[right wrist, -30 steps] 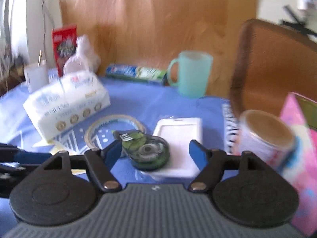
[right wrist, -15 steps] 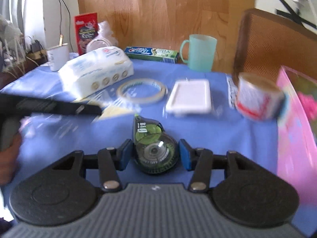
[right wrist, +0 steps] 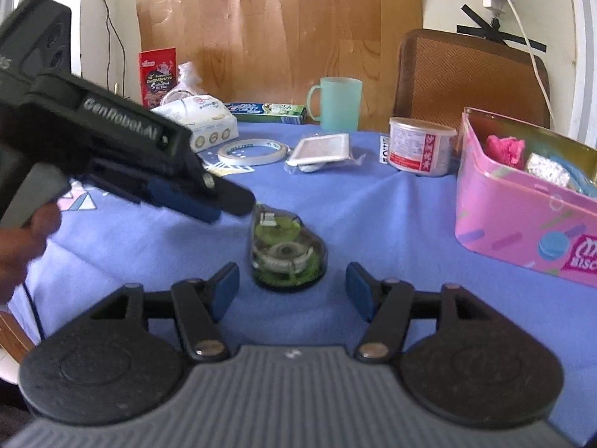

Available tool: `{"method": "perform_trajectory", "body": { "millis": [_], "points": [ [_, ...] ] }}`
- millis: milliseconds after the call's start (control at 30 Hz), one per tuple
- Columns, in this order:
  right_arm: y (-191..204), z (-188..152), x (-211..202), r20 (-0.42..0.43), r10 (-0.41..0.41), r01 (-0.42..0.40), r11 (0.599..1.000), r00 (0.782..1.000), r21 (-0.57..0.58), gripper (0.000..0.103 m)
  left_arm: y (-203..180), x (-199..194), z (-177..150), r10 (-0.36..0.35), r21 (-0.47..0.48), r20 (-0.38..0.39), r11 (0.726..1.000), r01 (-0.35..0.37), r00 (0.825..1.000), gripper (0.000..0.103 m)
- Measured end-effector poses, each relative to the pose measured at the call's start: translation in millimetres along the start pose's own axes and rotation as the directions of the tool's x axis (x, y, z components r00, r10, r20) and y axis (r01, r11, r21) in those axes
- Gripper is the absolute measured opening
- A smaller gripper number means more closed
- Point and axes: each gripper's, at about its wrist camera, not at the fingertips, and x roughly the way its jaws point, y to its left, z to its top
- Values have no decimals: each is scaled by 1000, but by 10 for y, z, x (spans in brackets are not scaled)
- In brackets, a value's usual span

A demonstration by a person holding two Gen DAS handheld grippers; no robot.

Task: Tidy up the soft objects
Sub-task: 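Grasp the green correction tape dispenser with the left tool, then carry the dispenser into the pink tin and release it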

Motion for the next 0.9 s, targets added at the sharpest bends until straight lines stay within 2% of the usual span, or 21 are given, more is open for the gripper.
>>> {"method": "perform_trajectory", "body": {
  "millis": [33,67,100,167,333,400,567,733,900],
  "points": [
    [8,-4,2,0,4,-4,1000,1000,2,65,-21,60,-8,-1,-9,-17,1000,1,1000,43],
    [23,-3,0,3,9,-9,1000,1000,0,53,-35,92,-16,-1,-12,-13,1000,1,1000,43],
    [32,10,4,4,22,-22,1000,1000,-2,51,-78,116,-28,5,-1,-8,1000,-5,1000,41],
    [73,-18,-36,14,-10,10,1000,1000,-8,51,-168,145,-33,16,30,-8,999,-16,1000,38],
    [-61,28,-239,93,-79,76,996,993,39,51,-419,169,117,-50,80,2,996,50,999,38],
    [-129,93,-349,135,-128,123,991,983,47,51,-610,180,230,-75,126,21,989,72,997,38],
    [-424,252,-561,219,-268,261,963,938,61,51,-1165,351,512,-130,259,48,959,114,990,38],
    [-939,338,-544,190,-348,320,933,918,164,51,-1525,754,680,-175,304,10,939,164,985,38],
    [-1370,396,-355,116,-335,296,917,935,267,52,-1685,1128,741,-140,341,-16,930,137,990,41]
  ]
}}
